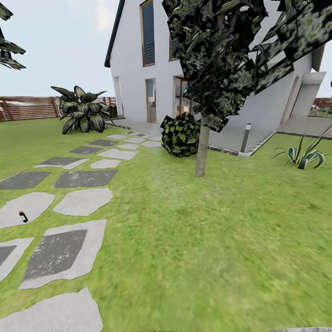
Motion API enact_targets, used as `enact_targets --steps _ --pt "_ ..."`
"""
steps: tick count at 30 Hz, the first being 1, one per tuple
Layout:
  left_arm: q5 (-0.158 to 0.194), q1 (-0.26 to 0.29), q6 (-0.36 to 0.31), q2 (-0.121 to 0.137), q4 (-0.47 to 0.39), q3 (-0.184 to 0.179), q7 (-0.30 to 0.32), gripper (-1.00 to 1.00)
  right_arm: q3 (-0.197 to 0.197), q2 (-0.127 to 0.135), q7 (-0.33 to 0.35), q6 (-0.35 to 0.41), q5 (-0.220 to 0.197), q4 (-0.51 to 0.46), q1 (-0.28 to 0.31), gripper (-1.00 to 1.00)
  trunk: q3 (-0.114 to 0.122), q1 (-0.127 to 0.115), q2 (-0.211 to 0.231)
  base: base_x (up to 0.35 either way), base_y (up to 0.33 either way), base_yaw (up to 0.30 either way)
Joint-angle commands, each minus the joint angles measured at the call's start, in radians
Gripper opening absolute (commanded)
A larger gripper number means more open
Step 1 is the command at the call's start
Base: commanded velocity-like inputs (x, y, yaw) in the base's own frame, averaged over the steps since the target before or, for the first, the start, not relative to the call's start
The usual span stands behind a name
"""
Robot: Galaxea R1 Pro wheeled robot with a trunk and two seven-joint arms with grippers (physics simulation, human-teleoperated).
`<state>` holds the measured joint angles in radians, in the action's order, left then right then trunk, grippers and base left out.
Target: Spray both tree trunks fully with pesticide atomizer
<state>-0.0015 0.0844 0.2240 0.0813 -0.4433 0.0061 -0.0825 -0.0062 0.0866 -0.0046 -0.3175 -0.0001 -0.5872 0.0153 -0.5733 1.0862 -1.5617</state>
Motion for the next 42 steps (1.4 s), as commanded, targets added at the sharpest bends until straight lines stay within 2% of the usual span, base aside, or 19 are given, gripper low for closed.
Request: enact_targets --steps 1,6,23,26,40,42 --pt "0.0 0.0 0.0 0.0 0.0 0.0 0.0 1.0 0.0 0.0 0.0 0.0 0.0 0.0 0.0 1.0 -0.004 0.004 -0.007 0.0 0.0 0.227" --pt "0.0 0.0 0.0 0.0 0.0 0.0 0.0 1.0 0.0 0.0 0.0 0.0 0.0 0.0 0.0 1.0 -0.025 0.023 -0.042 0.0 0.0 0.235" --pt "0.003 0.0 0.0 0.001 0.0 0.0 0.0 1.0 0.0 0.0 0.0 0.0 0.0 0.0 0.0 1.0 -0.04 0.023 -0.042 0.0 0.0 0.248" --pt "0.003 0.0 0.0 0.001 0.0 0.001 0.0 1.0 0.0 -0.001 0.0 0.0 0.0 0.0 0.0 1.0 -0.052 0.035 -0.063 0.0 0.0 0.249" --pt "0.005 0.0 0.0 0.001 -0.003 0.002 0.0 1.0 0.002 0.0 0.0 0.0 0.0 0.001 0.0 1.0 -0.061 0.035 -0.063 0.0 0.0 0.254" --pt "0.005 0.0 0.0 0.0 -0.003 0.002 0.0 1.0 0.002 -0.001 0.001 0.0 0.0 0.0 0.0 1.0 -0.067 0.042 -0.077 0.0 0.0 0.127"
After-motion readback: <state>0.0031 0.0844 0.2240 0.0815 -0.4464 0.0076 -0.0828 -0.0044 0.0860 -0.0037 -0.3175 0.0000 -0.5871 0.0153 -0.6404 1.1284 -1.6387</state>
